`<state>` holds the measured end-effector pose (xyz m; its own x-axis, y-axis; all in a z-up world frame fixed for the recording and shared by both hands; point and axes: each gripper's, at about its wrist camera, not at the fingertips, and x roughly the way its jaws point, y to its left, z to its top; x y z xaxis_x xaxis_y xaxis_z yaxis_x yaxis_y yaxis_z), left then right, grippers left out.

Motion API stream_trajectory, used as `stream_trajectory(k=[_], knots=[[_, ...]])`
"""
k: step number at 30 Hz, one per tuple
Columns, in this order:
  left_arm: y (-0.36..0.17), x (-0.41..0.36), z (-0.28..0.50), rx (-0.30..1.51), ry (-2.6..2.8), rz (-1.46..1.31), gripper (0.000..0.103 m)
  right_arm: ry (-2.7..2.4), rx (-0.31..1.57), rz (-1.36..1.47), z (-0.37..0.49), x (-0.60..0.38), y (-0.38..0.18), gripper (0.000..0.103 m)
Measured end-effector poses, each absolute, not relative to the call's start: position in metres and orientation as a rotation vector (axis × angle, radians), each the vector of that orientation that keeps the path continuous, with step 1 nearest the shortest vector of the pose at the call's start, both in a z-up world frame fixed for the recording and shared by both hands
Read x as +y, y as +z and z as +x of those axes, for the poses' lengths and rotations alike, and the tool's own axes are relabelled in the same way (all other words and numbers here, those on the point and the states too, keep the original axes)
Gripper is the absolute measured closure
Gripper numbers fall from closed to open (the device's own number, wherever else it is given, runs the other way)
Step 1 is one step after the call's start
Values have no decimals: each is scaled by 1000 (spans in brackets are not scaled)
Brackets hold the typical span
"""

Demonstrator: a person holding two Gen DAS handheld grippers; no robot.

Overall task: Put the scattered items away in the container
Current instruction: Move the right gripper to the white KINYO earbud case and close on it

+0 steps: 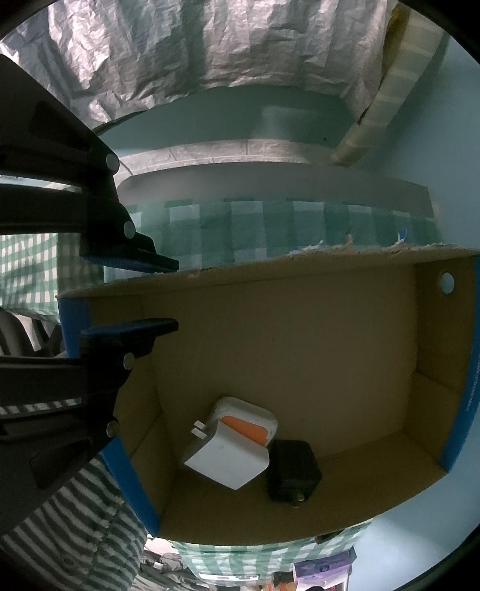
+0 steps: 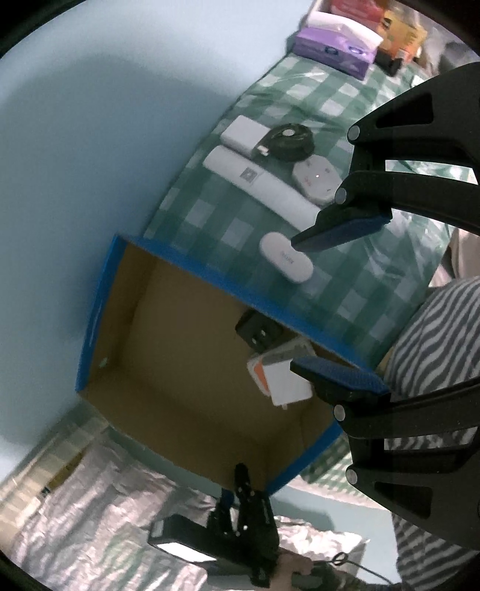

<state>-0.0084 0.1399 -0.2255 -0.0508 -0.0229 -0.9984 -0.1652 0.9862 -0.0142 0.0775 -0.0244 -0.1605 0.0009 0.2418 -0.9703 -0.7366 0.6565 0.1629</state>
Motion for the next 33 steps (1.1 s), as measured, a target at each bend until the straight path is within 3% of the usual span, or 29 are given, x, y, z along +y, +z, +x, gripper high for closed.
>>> stream_trajectory(k=[17, 33], knots=[[-227, 138, -10, 1619, 123, -156, 79, 604, 1652, -197, 132, -58, -264, 44], [-228, 138, -10, 1613, 132, -152, 79, 516, 1720, -178, 137, -44, -315, 44]])
